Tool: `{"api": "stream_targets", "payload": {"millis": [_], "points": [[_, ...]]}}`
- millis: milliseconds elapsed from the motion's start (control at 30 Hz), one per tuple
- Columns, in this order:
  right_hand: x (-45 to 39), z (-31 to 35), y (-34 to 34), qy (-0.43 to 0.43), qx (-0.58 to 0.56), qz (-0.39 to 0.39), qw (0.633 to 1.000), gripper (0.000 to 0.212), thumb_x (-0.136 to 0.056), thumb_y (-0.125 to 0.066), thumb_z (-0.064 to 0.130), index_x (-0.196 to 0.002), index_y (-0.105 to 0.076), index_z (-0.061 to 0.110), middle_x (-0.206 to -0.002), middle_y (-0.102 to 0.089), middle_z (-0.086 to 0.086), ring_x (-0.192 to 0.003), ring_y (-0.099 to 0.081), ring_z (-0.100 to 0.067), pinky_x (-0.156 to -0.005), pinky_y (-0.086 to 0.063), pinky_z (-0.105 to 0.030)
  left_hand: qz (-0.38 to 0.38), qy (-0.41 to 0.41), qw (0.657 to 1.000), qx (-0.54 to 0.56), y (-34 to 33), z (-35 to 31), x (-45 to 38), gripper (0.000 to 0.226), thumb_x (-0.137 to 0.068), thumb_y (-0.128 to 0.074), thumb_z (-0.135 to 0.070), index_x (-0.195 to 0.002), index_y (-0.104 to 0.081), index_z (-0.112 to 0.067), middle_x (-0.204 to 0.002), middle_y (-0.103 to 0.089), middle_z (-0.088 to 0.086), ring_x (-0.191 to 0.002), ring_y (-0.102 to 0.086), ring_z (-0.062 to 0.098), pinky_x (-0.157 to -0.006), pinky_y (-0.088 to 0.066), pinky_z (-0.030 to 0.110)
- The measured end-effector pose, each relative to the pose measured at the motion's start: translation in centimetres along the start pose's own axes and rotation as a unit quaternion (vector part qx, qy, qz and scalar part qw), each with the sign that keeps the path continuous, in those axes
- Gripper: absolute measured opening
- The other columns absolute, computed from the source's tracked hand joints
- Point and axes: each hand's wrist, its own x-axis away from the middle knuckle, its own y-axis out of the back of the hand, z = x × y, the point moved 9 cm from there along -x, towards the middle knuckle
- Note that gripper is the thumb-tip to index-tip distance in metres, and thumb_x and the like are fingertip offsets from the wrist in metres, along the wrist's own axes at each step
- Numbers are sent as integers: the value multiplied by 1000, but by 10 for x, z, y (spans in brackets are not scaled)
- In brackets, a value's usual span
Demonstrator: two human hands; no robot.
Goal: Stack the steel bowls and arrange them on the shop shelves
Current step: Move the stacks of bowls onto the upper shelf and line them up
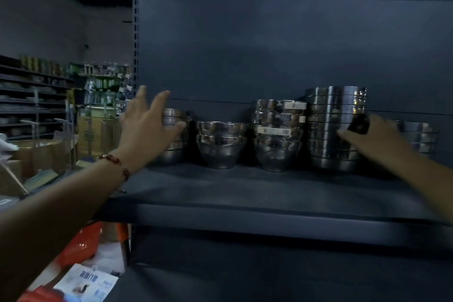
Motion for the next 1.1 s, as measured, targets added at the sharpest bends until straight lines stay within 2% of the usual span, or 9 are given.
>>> {"api": "stream_targets", "payload": {"millis": [67, 133, 233, 333, 633, 767, 867, 1000, 1100], "points": [[-3, -7, 22, 15, 49, -79, 996, 81, -81, -64, 59, -137, -43, 4, -141, -41, -27, -129, -40, -46, -103, -36, -51, 67, 132, 985, 86, -15, 53, -5, 106, -73, -72, -68, -155, -13, -37, -165, -1, 15, -150, -10, 40, -118, -20, 59], [-3, -22, 33, -26, 40, -115, 992, 86, -82, -68, 54, -144, -33, 6, -152, -28, -24, -135, -30, -49, -110, -30, -58, 123, 204, 948, 210, -36, 82, -1, 132, -49, -74, -85, -152, -3, -44, -162, -14, 14, -146, -25, 39, -116, -29, 57], [-4, -54, 24, -125, -27, -76, 989, 101, -79, -71, 57, -152, -19, 12, -163, -1, -12, -141, -19, -52, -116, -22, -56, 118, 207, 936, 259, -48, 89, 2, 139, -43, -72, -87, -153, 0, -39, -155, -33, 12, -137, -41, 35, -113, -36, 52], [-3, -57, 16, -121, -17, -60, 991, 103, -81, -71, 53, -155, -11, 16, -164, 14, -8, -142, -9, -55, -117, -17, -54, 115, 197, 941, 249, -51, 84, 1, 128, -58, -74, -78, -153, 1, -36, -155, -32, 14, -137, -40, 37, -114, -34, 53], [1, -42, 22, -78, -27, 24, 996, 99, -84, -70, 49, -156, -13, 14, -162, 18, -14, -149, -11, -38, -119, -18, -41, 133, 200, 951, 194, -47, 83, -2, 134, -57, -70, -83, -153, 4, -28, -153, -35, 18, -133, -43, 42, -111, -37, 53], [12, -40, 24, -43, 11, 43, 998, 99, -85, -68, 50, -157, -8, 17, -163, 12, -15, -149, -11, -39, -119, -20, -47, 94, 114, 989, 34, -21, 53, 5, 116, -68, -65, -80, -154, -6, -29, -153, -29, 25, -133, -38, 49, -106, -38, 61], [27, -12, 15, 48, 102, 48, 993, 92, -86, -64, 55, -155, -15, 20, -163, -5, -19, -146, -15, -45, -116, -24, -56, 68, -28, 992, -104, -13, -7, 21, 94, -85, -61, -63, -157, -14, -26, -162, -12, 24, -147, -19, 45, -117, -21, 60], [39, 49, 3, 165, 162, 61, 971, 87, -86, -58, 60, -154, -19, 23, -161, -19, -14, -145, -22, -41, -117, -24, -56, 108, -139, 977, -120, -24, -81, 35, 86, -91, -46, -67, -158, -11, -26, -165, -13, 14, -150, -17, 36, -121, -14, 53], [43, 85, -3, 224, 172, 67, 957, 83, -89, -54, 60, -155, -16, 26, -163, -14, -12, -148, -15, -38, -119, -17, -54, 120, -180, 970, -111, -32, -121, 30, 84, -92, -42, -67, -158, -11, -27, -166, -12, 11, -151, -17, 34, -121, -17, 53]]}}
